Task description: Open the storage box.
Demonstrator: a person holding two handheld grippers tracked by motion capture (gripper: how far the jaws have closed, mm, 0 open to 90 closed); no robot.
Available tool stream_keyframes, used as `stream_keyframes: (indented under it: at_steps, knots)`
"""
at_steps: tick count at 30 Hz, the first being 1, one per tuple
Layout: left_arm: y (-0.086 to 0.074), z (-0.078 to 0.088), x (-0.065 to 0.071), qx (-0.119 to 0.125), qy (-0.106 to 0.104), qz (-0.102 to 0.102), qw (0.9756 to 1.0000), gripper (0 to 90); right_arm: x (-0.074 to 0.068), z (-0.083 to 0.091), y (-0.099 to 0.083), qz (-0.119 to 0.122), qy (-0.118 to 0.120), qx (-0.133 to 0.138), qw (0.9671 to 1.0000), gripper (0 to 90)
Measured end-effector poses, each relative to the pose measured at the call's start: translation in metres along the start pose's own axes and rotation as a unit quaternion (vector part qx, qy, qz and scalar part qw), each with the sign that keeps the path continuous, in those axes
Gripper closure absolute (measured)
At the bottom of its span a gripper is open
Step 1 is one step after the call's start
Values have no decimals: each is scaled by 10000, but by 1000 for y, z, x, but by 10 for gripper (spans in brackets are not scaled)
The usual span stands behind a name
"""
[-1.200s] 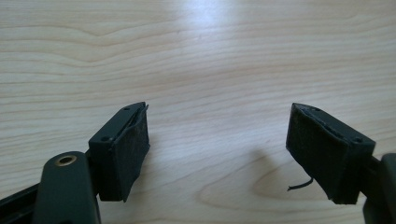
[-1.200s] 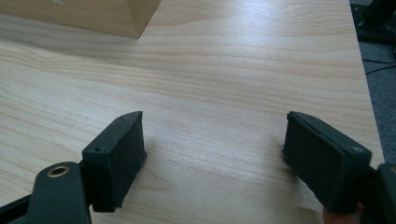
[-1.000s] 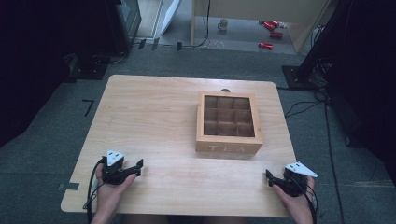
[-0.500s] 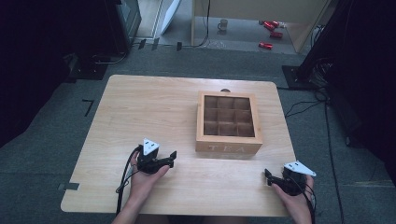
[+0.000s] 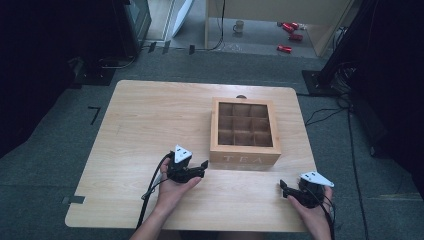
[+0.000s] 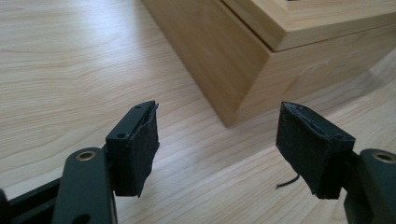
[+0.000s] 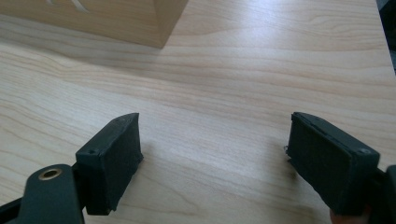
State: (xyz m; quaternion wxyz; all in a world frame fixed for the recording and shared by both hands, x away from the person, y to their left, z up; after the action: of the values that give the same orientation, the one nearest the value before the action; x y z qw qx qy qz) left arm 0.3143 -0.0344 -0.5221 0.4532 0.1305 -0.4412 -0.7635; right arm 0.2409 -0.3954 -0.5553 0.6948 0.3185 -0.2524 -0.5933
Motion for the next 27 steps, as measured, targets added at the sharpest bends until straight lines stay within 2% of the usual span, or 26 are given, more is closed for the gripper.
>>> stream_keyframes:
  at_steps: [4, 10, 16, 17, 19, 23, 27]
  knots:
    - [0, -5, 6, 17, -120, -5, 9999, 345, -2, 0, 2, -12, 29, 28, 10000, 177]
    - [3, -10, 14, 15, -263, -81, 9996, 447, -5, 2, 8, -100, 106, 119, 9998, 177]
    - [7, -15, 18, 10, -320, -8, 9995, 576, -9, 3, 16, -164, 200, 202, 9995, 177]
    - [7, -15, 18, 16, -330, -9, 9995, 576, -9, 3, 16, -164, 200, 202, 9995, 177]
    - [9, -16, 20, 30, -356, -55, 9993, 640, -10, 4, 20, -214, 240, 266, 9991, 177]
    - [14, -16, 23, 67, -354, -60, 9993, 685, -9, 6, 28, -282, 282, 381, 9985, 177]
    - [16, -17, 20, 92, -354, 46, 9993, 728, -9, 7, 36, -259, 307, 452, 9982, 177]
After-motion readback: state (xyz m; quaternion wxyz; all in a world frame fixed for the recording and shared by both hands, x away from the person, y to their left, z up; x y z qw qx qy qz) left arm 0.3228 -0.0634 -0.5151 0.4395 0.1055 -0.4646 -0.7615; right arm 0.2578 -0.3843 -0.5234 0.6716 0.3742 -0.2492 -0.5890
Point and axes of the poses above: each handheld gripper's, and its own axes: z roughly backward along the jaws, y roughly out of its top, x roughly to its right, the point moved 5 cm from there along -z, roughly forward along the jaws
